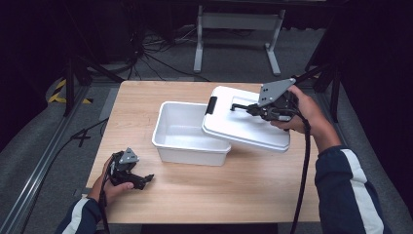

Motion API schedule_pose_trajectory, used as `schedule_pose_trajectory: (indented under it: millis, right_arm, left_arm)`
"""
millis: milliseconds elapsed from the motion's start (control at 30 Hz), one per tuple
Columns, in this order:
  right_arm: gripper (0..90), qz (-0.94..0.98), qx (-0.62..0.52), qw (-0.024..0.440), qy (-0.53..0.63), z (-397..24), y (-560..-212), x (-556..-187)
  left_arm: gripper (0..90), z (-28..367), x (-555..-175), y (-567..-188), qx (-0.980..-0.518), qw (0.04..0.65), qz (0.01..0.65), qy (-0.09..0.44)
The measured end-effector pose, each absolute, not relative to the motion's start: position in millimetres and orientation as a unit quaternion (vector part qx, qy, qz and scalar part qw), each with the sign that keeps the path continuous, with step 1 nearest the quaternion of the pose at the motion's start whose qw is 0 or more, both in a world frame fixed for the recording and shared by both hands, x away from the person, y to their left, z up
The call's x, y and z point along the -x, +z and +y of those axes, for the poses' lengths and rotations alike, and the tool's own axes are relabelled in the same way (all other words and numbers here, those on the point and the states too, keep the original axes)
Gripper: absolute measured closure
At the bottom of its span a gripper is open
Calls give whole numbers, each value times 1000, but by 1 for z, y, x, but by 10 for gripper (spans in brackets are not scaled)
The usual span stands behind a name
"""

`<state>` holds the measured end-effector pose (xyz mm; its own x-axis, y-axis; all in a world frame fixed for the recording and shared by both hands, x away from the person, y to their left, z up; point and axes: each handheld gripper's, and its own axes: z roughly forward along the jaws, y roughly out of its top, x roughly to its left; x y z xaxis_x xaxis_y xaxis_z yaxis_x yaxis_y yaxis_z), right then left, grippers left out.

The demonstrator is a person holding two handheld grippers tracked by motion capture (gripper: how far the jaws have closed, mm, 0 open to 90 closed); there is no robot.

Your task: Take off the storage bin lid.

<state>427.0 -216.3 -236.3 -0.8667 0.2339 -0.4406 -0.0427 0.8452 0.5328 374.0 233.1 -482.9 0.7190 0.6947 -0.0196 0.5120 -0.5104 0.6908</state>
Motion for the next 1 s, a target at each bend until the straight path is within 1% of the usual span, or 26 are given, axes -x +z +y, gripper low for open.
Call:
schedule_pose_trajectory:
  millis: [467,600,1000]
  right_arm:
    - [845,920,-80,270,271,-261,-235,-419]
    - [845,917,-88,277,273,-272,-237,-417]
    - [845,912,-117,277,278,-295,-244,-418]
  left_arm:
    - [5,233,-374,-483,-860,347,351,131]
    - [5,234,-374,-483,-860,347,349,132]
    - [5,234,-374,-483,-860,347,351,132]
